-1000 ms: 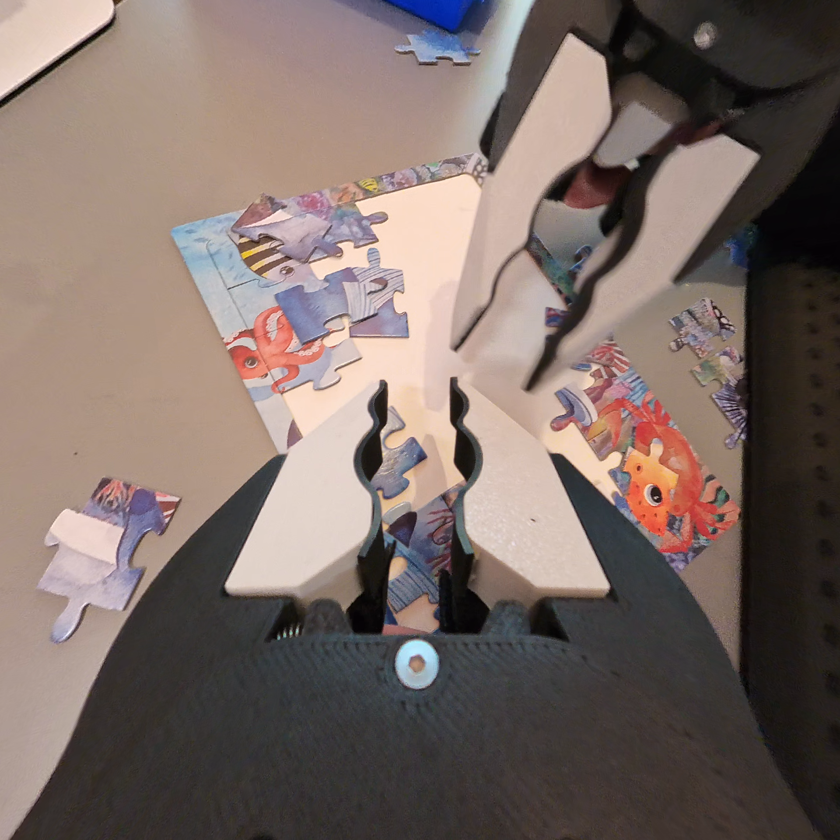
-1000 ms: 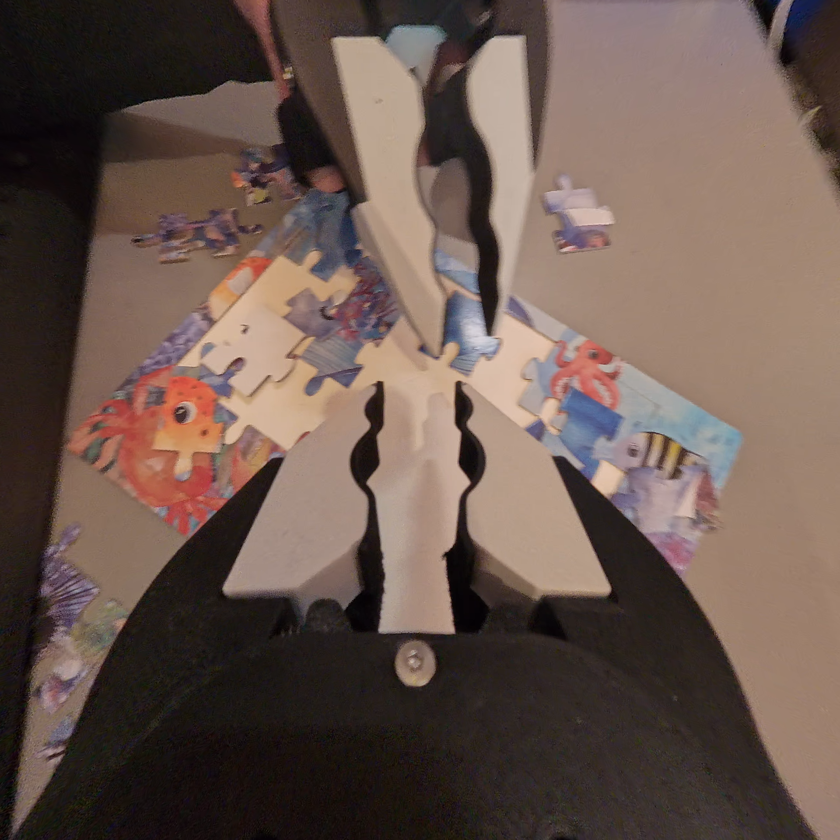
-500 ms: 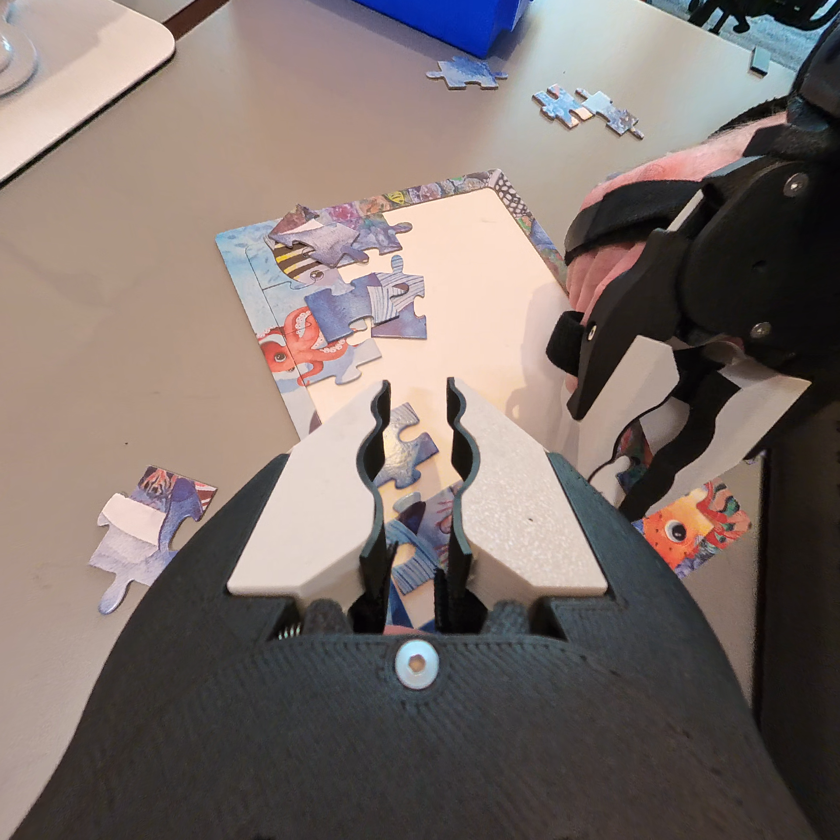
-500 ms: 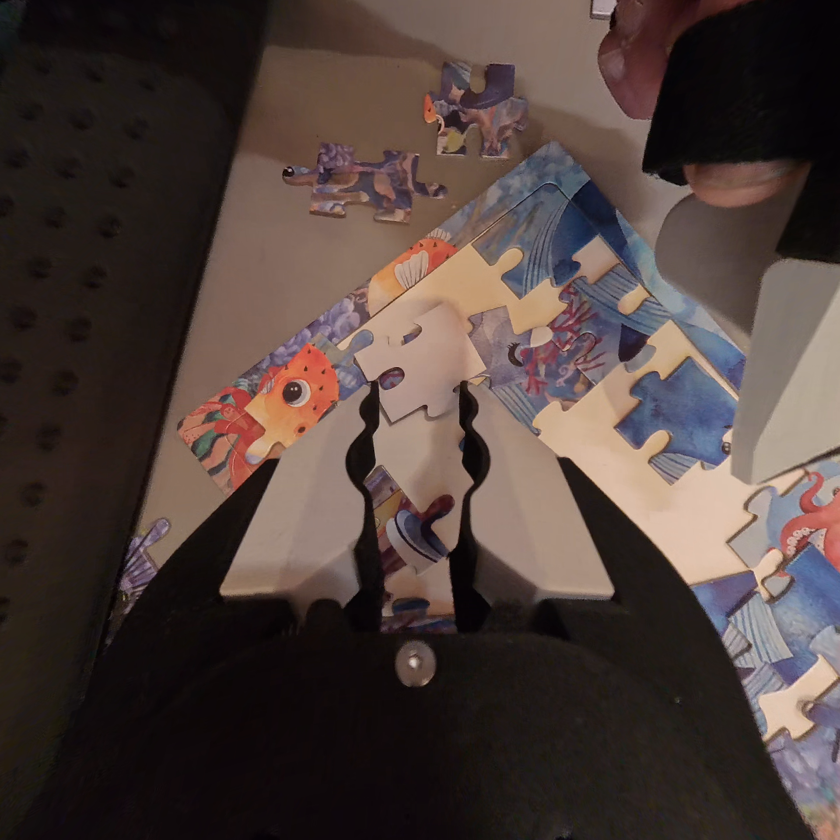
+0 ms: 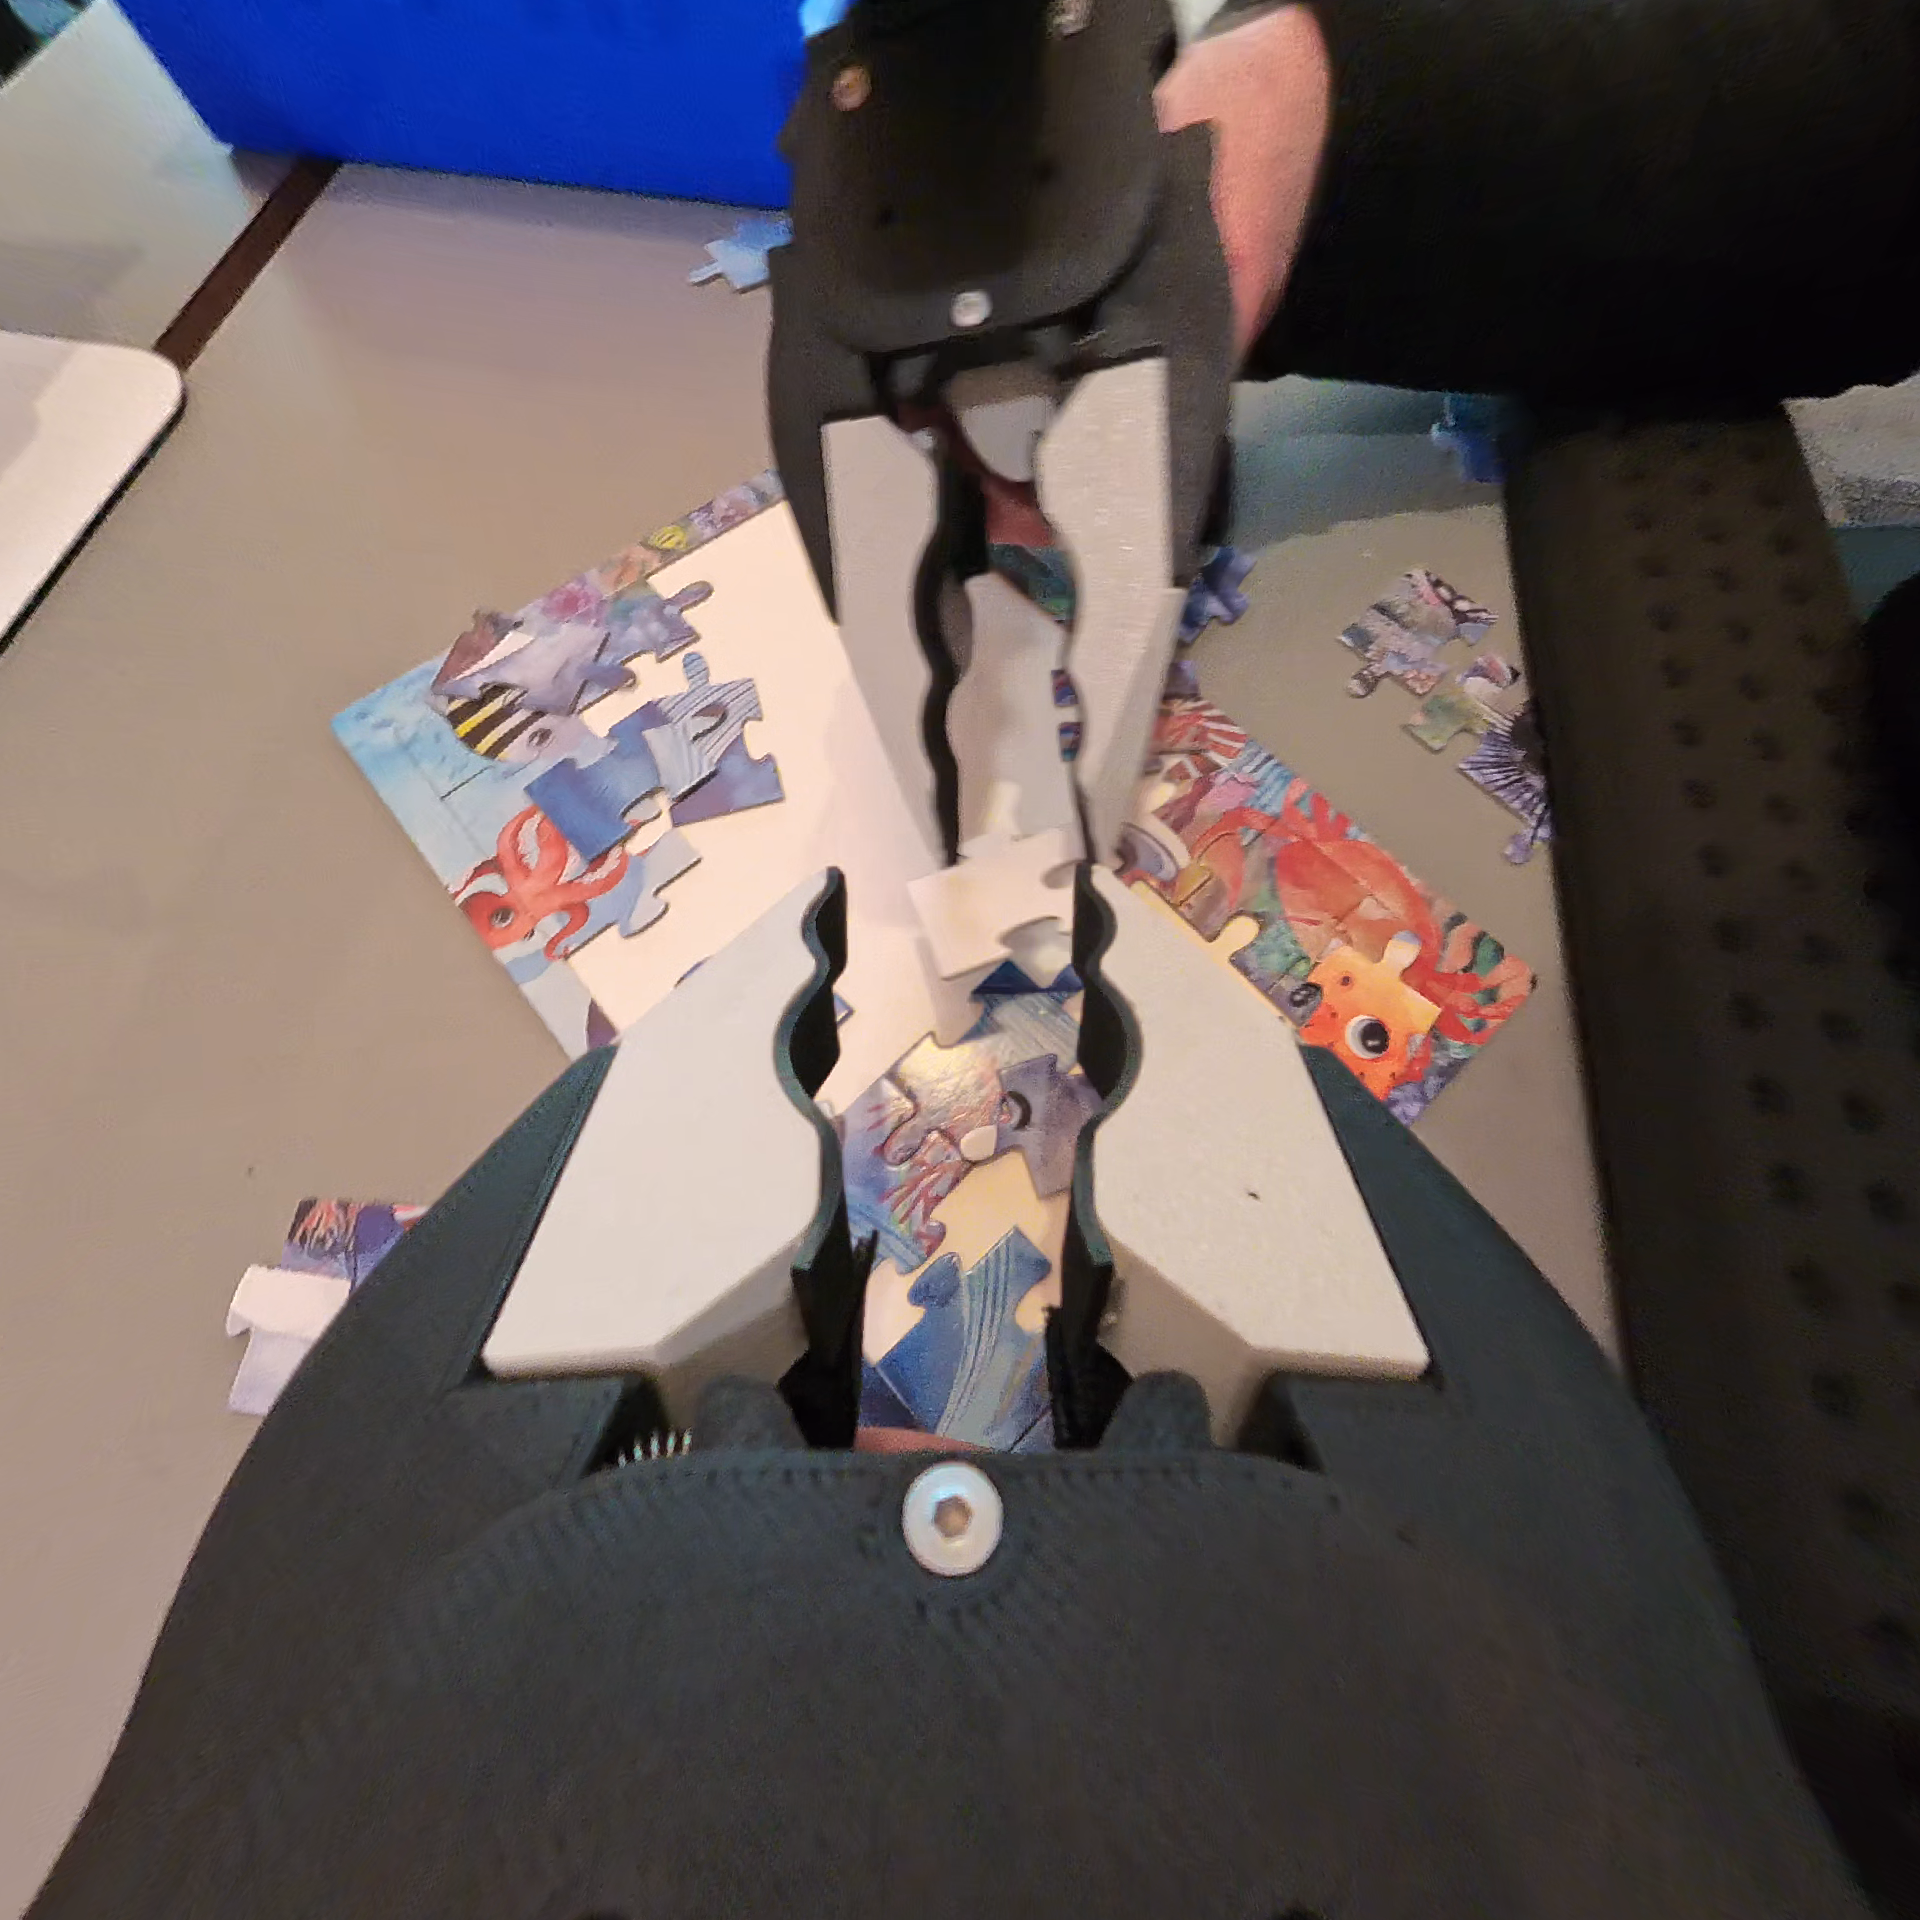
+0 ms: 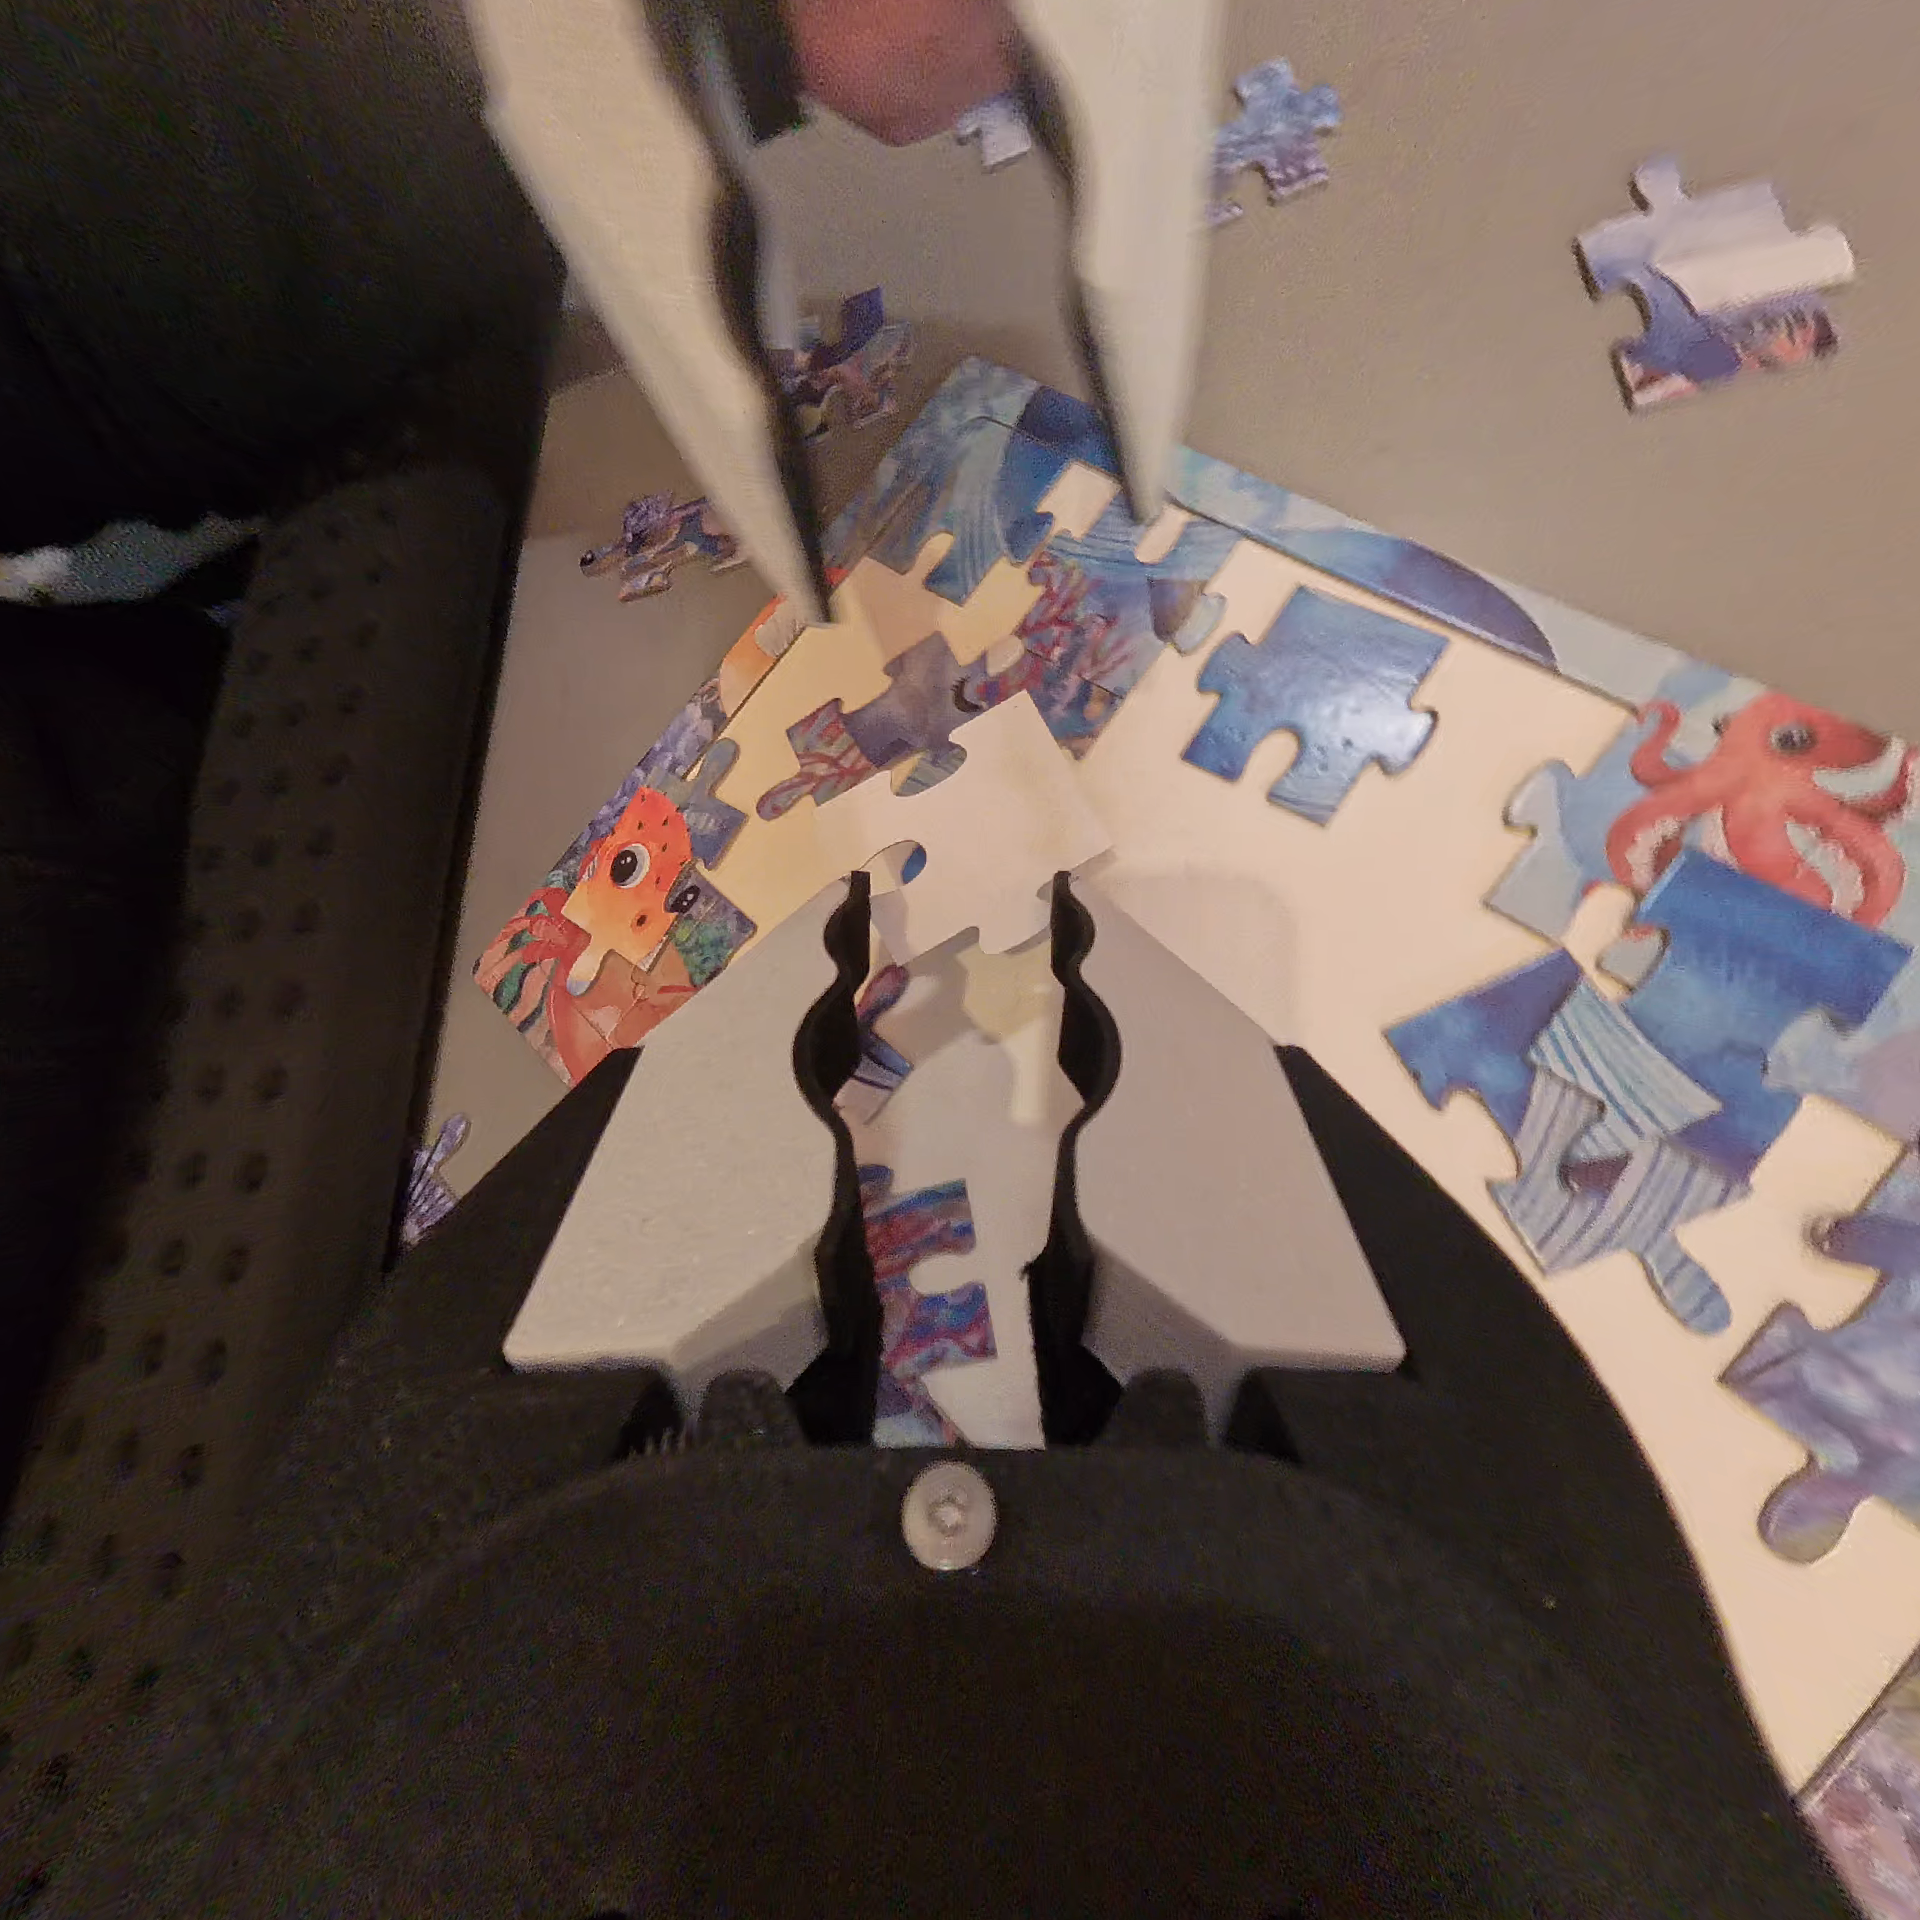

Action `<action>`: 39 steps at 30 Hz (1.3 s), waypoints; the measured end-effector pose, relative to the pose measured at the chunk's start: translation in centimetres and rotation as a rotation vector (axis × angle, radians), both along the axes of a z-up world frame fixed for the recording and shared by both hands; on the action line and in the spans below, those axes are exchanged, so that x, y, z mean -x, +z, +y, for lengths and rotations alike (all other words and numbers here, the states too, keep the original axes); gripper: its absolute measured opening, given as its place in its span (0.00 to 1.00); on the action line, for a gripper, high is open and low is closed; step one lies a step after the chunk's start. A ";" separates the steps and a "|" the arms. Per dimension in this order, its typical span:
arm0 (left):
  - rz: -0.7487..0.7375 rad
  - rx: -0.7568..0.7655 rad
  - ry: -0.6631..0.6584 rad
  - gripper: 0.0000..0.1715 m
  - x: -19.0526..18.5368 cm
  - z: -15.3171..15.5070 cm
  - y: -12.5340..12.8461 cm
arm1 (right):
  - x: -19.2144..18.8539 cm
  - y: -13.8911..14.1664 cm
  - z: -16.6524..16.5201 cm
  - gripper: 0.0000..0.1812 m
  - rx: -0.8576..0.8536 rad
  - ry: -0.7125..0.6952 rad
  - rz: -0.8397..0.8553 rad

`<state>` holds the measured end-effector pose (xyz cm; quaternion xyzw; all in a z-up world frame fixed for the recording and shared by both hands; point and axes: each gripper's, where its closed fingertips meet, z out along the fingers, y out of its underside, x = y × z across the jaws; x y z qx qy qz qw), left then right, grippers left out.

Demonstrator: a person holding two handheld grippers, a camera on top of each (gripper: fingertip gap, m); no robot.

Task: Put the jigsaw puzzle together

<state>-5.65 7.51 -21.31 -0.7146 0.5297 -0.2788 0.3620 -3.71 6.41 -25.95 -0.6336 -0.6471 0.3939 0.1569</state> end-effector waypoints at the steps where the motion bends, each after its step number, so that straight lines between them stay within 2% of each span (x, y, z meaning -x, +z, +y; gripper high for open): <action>1: 0.011 -0.011 -0.012 0.25 -0.1 -0.2 -0.1 | -0.2 0.0 0.4 0.18 0.036 -0.020 0.001; 6: 0.135 -0.101 -0.024 0.21 -0.9 0.2 -1.9 | -0.8 1.7 1.7 0.18 0.139 -0.080 0.067; 14: 0.184 -0.211 -0.045 0.13 -2.5 0.9 -2.5 | -1.5 2.5 1.3 0.18 0.255 -0.072 0.081; 15: 0.176 -0.213 -0.038 0.06 -2.5 1.0 -2.4 | -1.5 2.6 1.4 0.18 0.260 -0.077 0.083; 16: 0.168 -0.211 -0.034 0.00 -2.6 1.1 -2.4 | -1.5 2.9 1.5 0.09 0.268 -0.078 0.104; 19: 0.118 -0.178 -0.011 0.00 -2.7 1.5 -2.1 | -1.4 3.9 2.1 0.11 0.283 -0.107 0.153; 21: 0.072 -0.145 0.052 0.00 -2.5 2.4 -1.7 | -1.5 4.2 3.2 0.12 0.234 -0.151 0.171; 25: -0.124 0.024 0.142 0.00 -2.5 3.6 -0.3 | -1.8 5.3 5.2 0.18 0.105 -0.217 0.234; 29: -0.266 0.113 0.110 0.00 -3.5 3.2 0.7 | -1.6 5.5 5.3 0.14 0.072 -0.226 0.246; 30: -0.283 0.126 0.105 0.00 -3.7 3.2 0.8 | -1.5 5.6 5.2 0.08 0.070 -0.223 0.250; 31: -0.278 0.131 0.112 0.00 -3.8 3.3 0.6 | -1.4 5.5 5.1 0.03 0.073 -0.219 0.249; 34: -0.259 0.163 0.113 0.01 -3.9 3.2 0.0 | -1.8 5.1 4.9 0.01 0.105 -0.212 0.219; 36: -0.178 0.152 0.123 0.06 -3.5 3.2 -1.2 | -2.2 4.4 4.4 0.00 0.163 -0.198 0.164; 39: -0.065 0.113 0.155 0.06 -2.5 3.4 -2.6 | -3.2 2.4 4.0 0.00 0.170 -0.175 0.053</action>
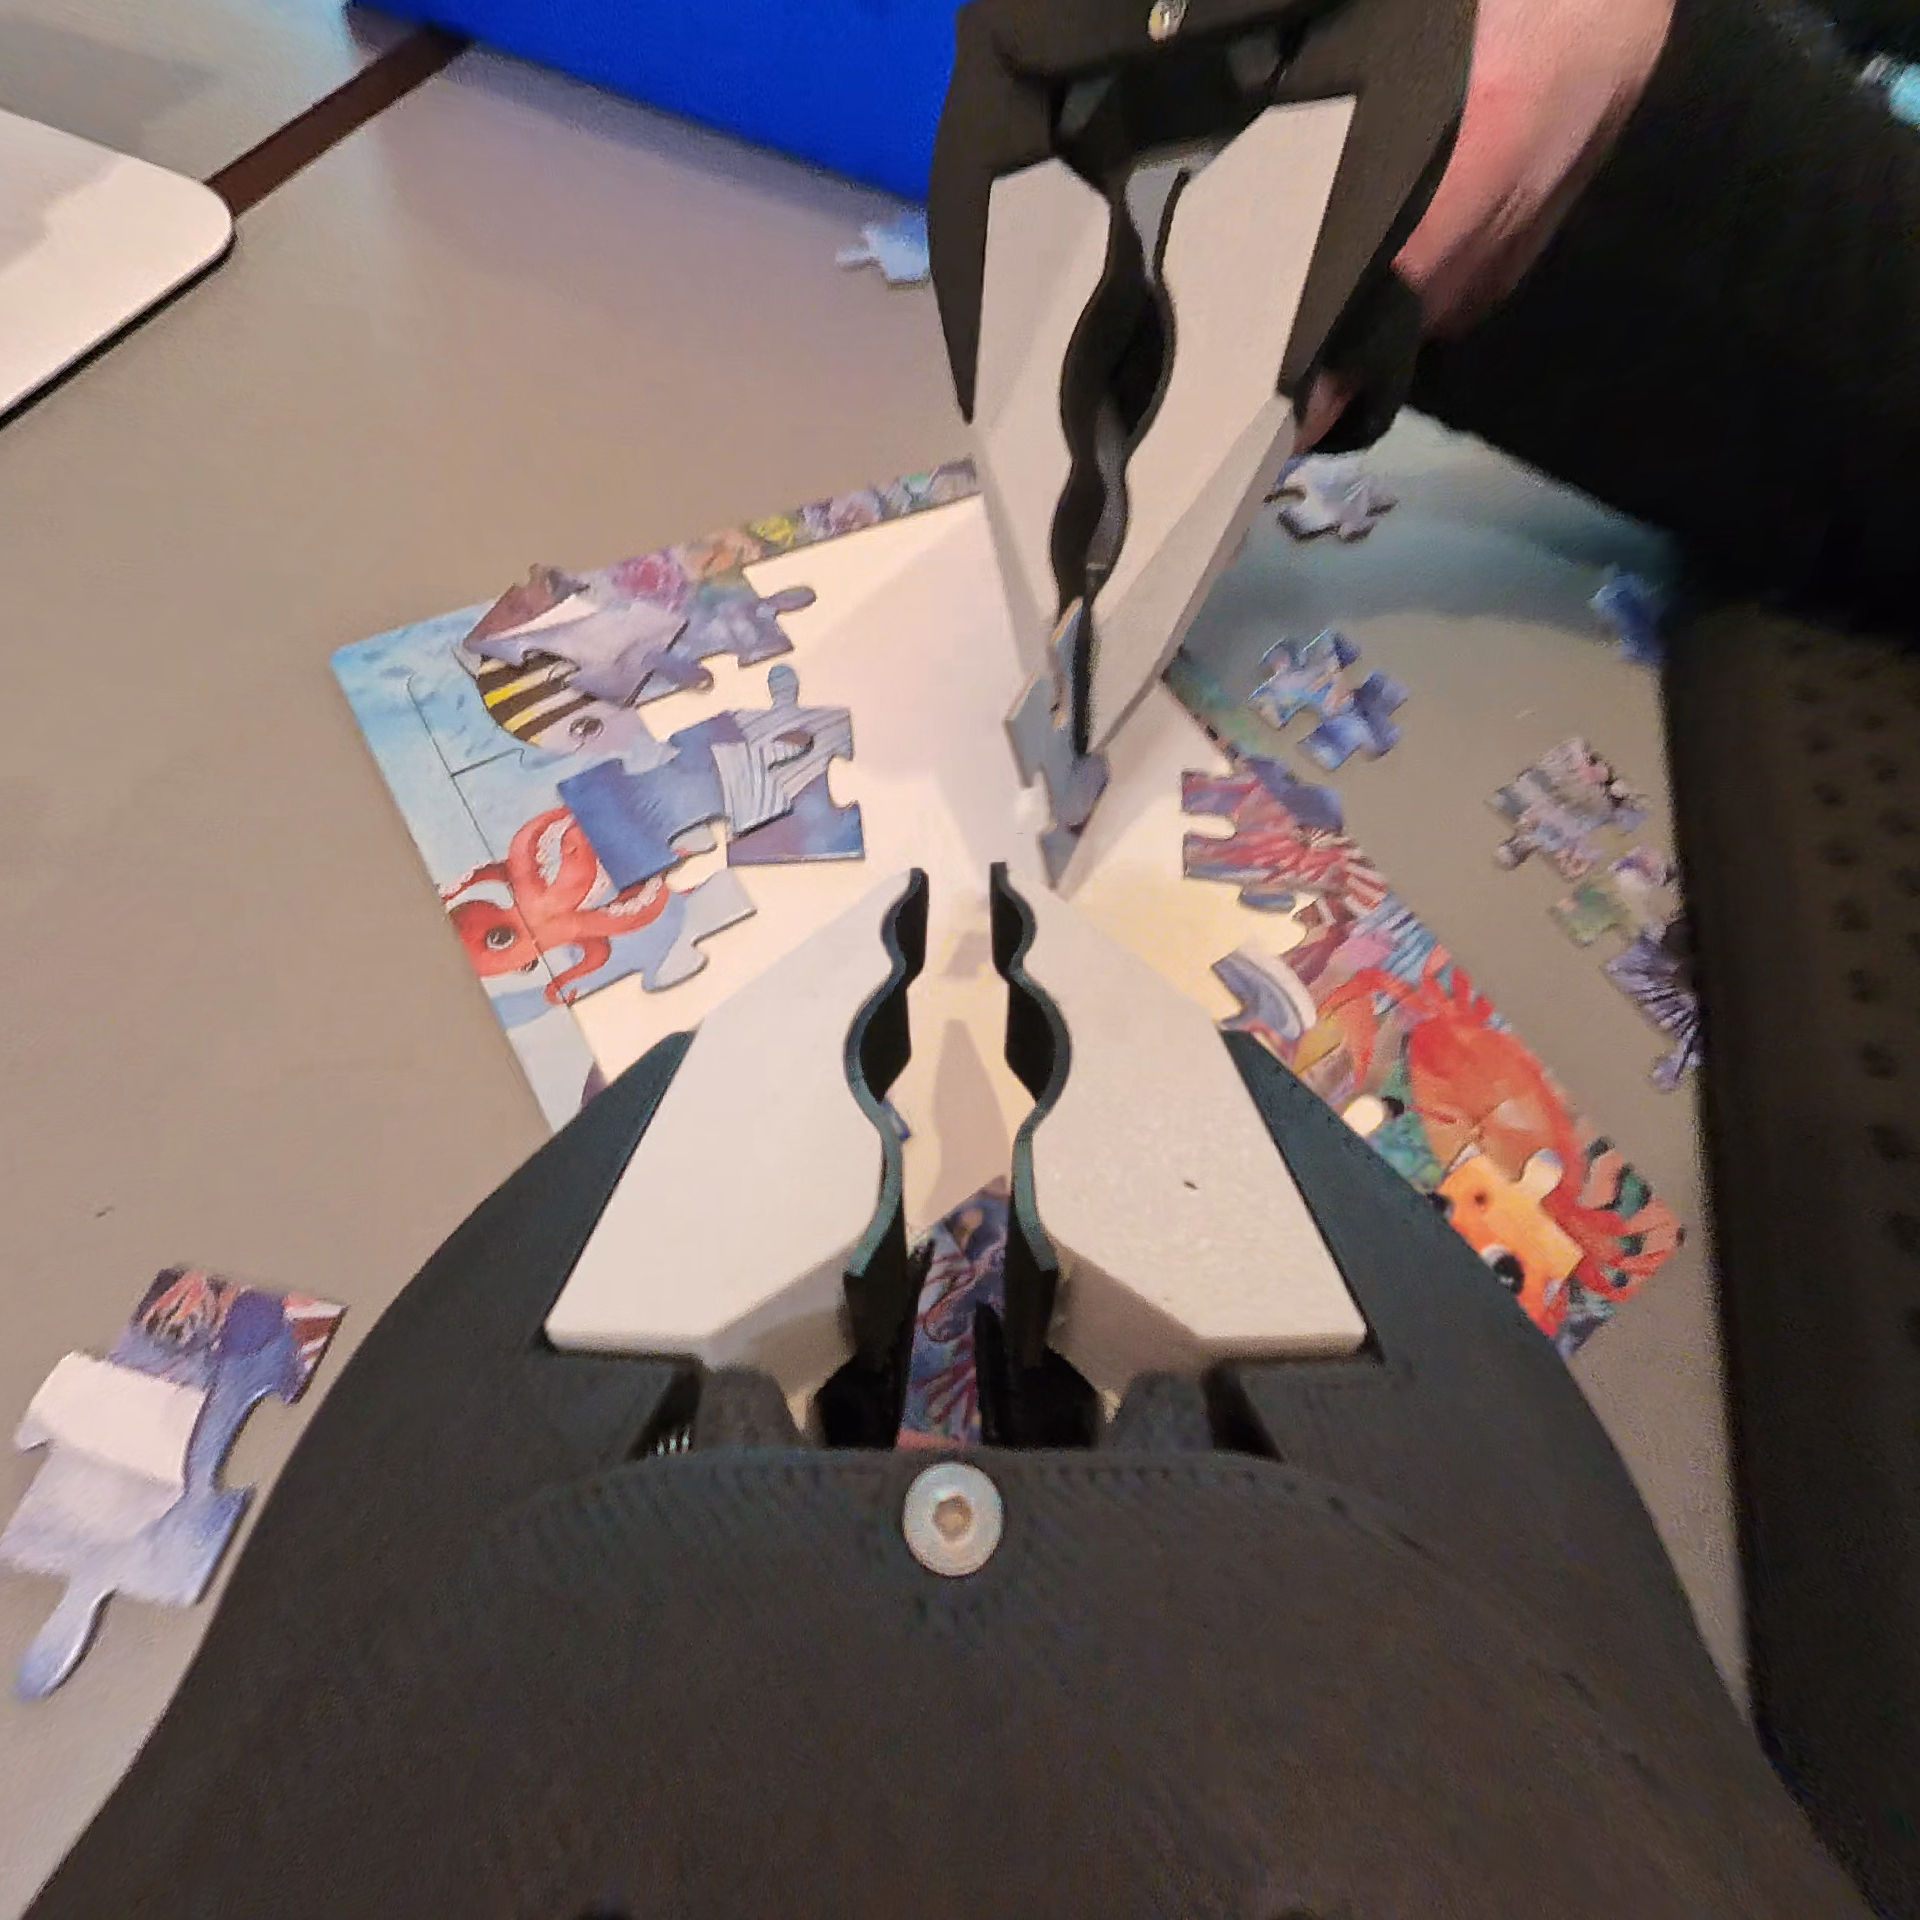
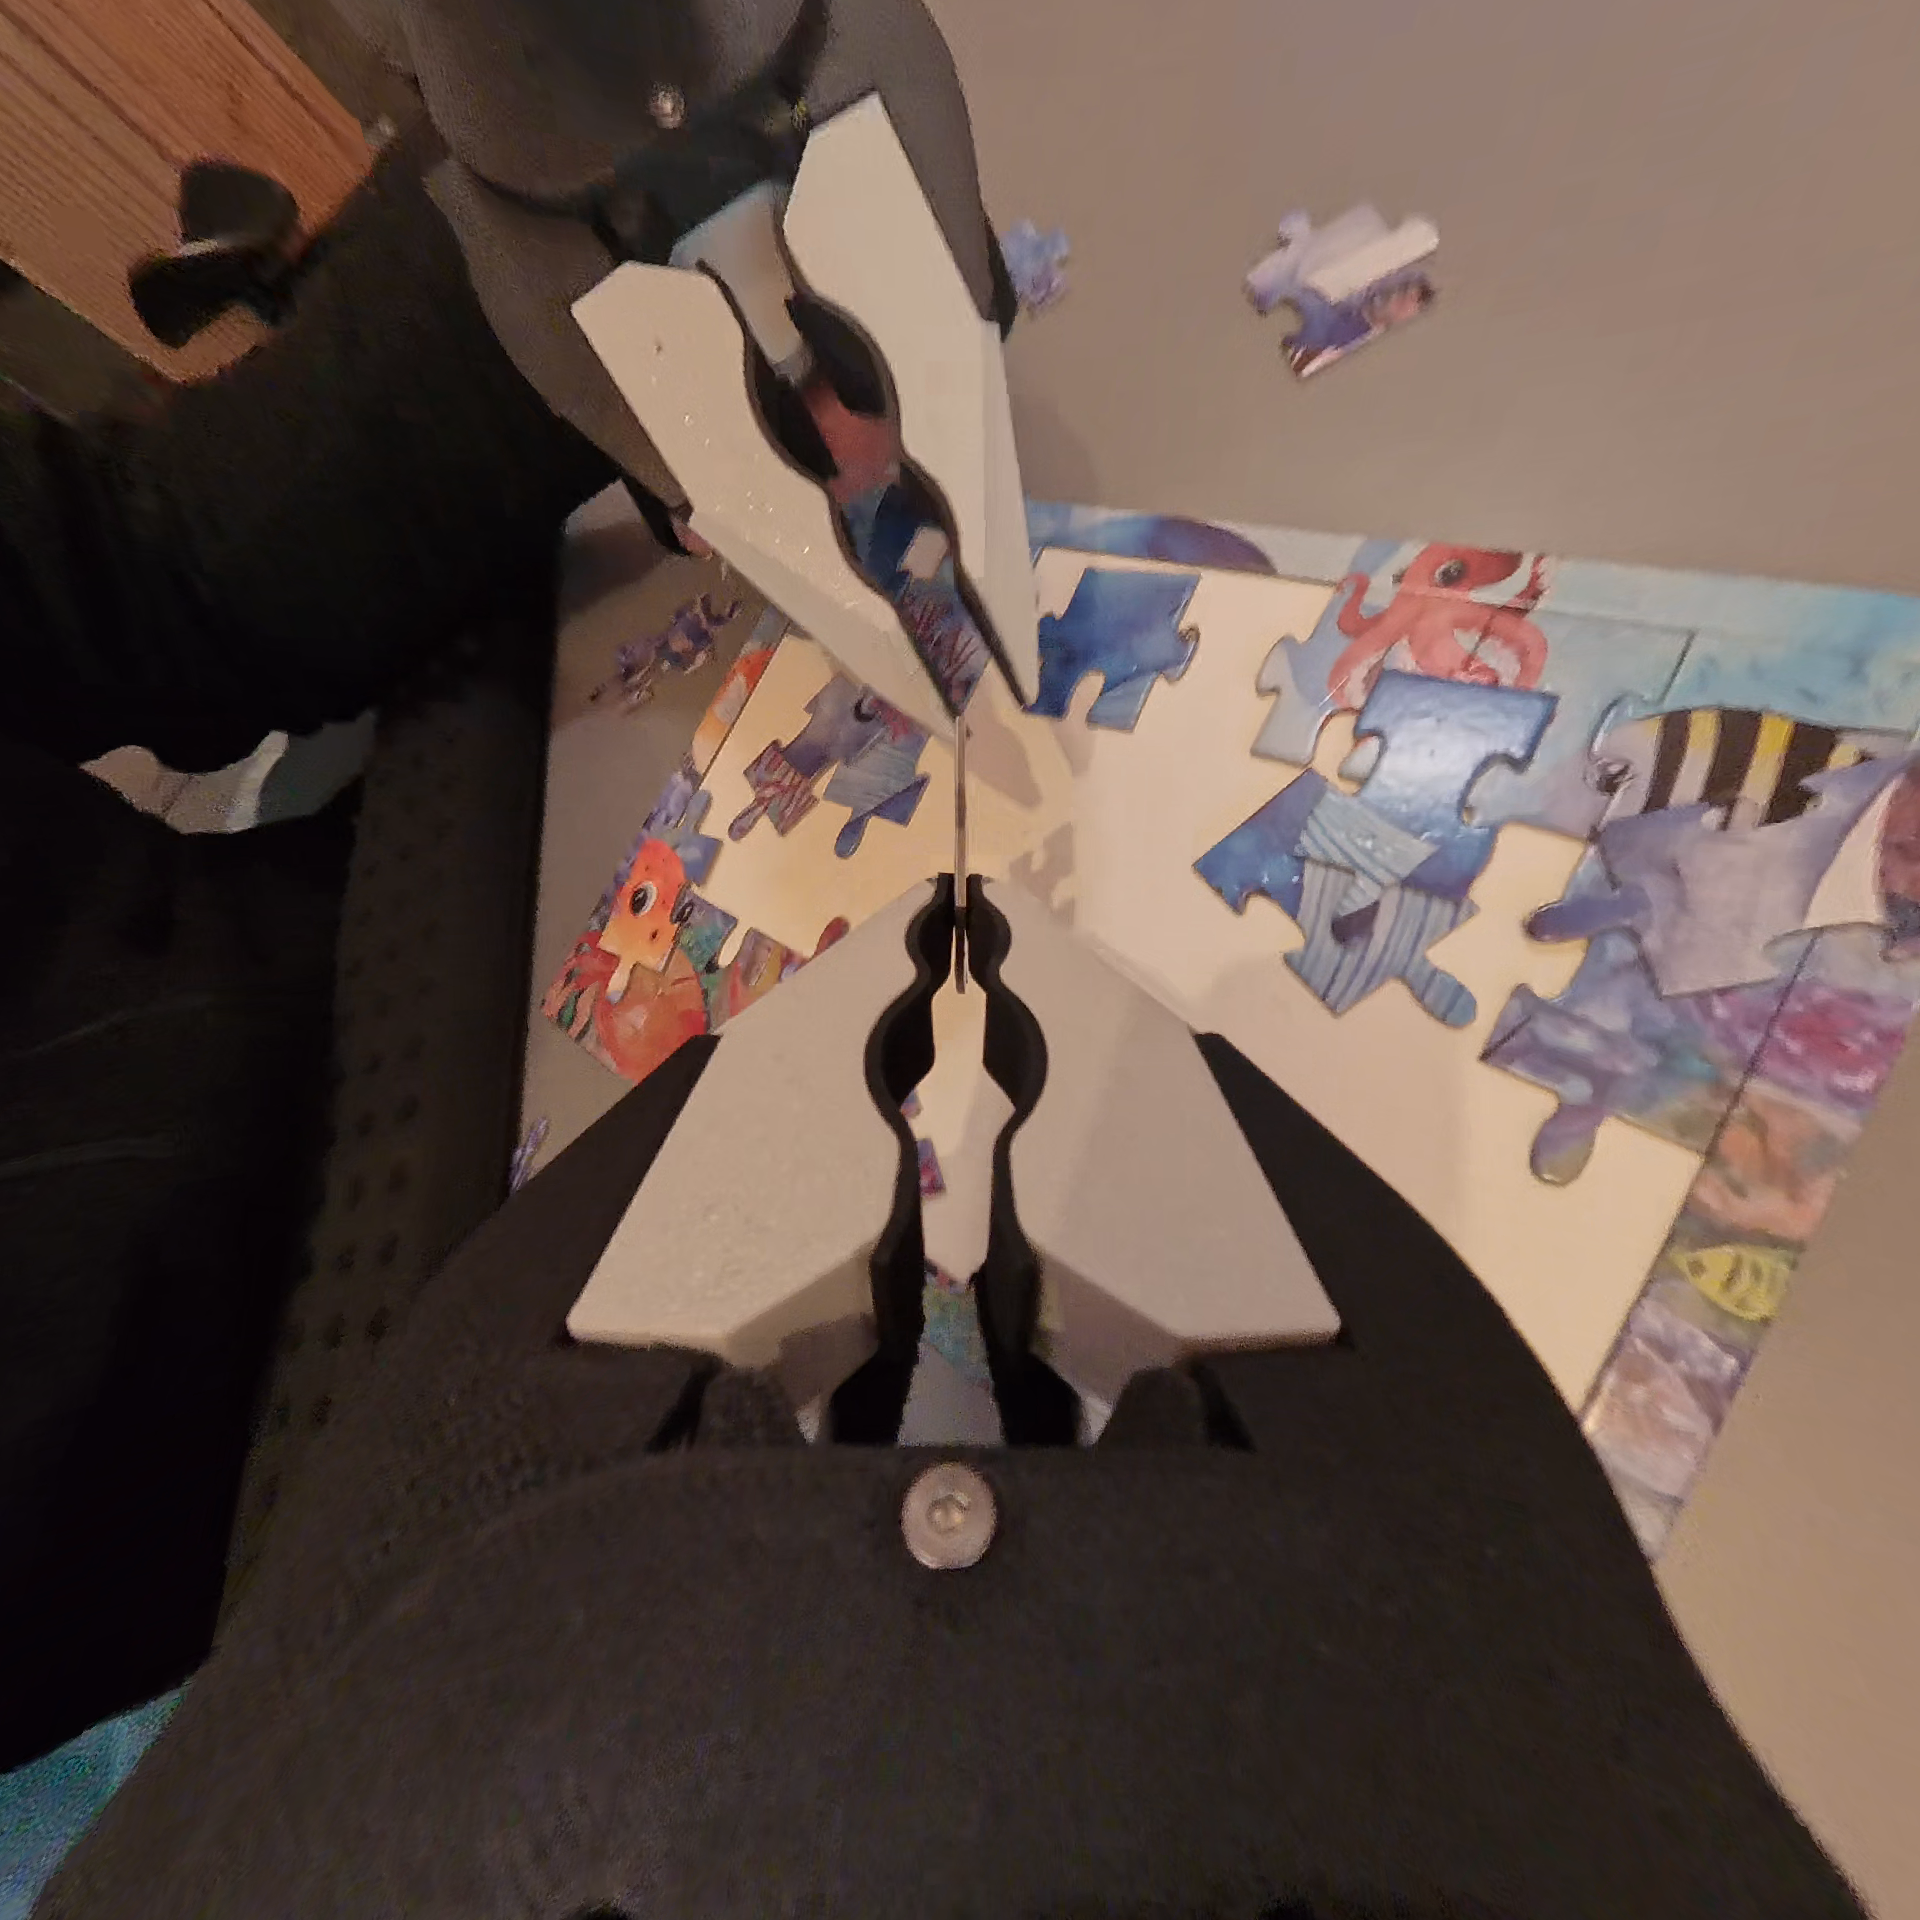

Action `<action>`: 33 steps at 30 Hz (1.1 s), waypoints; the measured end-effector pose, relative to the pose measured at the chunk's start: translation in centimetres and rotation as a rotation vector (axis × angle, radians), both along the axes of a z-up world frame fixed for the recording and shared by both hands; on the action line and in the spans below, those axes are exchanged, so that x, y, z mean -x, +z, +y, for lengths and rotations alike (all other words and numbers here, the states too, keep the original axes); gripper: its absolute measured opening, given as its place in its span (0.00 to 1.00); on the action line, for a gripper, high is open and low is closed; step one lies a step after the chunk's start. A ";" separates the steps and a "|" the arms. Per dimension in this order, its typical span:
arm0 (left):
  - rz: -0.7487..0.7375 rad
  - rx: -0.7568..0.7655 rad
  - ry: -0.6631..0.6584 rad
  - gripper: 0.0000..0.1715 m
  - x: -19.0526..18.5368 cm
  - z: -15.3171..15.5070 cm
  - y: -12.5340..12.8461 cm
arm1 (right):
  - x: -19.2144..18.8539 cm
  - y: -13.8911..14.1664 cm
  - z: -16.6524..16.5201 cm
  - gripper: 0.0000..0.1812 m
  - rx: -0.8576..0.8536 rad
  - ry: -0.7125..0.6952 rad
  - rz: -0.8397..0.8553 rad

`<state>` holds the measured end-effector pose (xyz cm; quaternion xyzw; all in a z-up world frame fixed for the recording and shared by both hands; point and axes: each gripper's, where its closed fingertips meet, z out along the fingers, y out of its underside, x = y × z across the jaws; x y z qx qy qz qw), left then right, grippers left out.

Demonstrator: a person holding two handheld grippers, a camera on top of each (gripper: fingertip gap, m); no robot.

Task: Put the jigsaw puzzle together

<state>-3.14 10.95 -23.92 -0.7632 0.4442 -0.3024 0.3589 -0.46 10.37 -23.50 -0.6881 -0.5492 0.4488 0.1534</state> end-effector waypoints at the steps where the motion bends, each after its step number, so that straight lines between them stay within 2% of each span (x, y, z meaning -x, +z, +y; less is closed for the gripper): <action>1: 0.012 -0.007 -0.009 0.06 0.1 -0.2 -0.1 | -0.2 -0.1 -0.5 0.00 0.026 0.022 -0.016; 9: 0.039 0.008 -0.094 0.09 -1.5 -1.7 -1.0 | 0.3 -2.9 -2.6 0.00 -0.053 0.111 -0.166; 12: 0.041 0.022 -0.115 0.02 -1.7 -2.1 -1.1 | 0.3 -3.0 -2.5 0.00 -0.070 0.105 -0.174; 20: 0.059 0.100 -0.037 0.01 -0.7 -1.2 -1.7 | 0.5 -2.4 -0.3 0.06 -0.096 -0.016 -0.145; 25: 0.065 0.180 0.009 0.02 0.0 -0.9 -2.6 | 0.6 -2.7 0.1 0.07 -0.113 -0.038 -0.156; 29: 0.181 0.192 0.034 0.03 1.0 -0.9 -4.4 | 0.5 -4.0 -0.2 0.04 -0.149 -0.019 -0.215; 30: 0.218 0.162 0.039 0.00 1.3 -0.7 -4.6 | 0.6 -4.2 -0.4 0.04 -0.148 -0.010 -0.221; 33: 0.305 0.117 0.009 0.00 1.7 -1.4 -4.7 | 0.6 -4.9 -1.3 0.04 -0.151 0.036 -0.248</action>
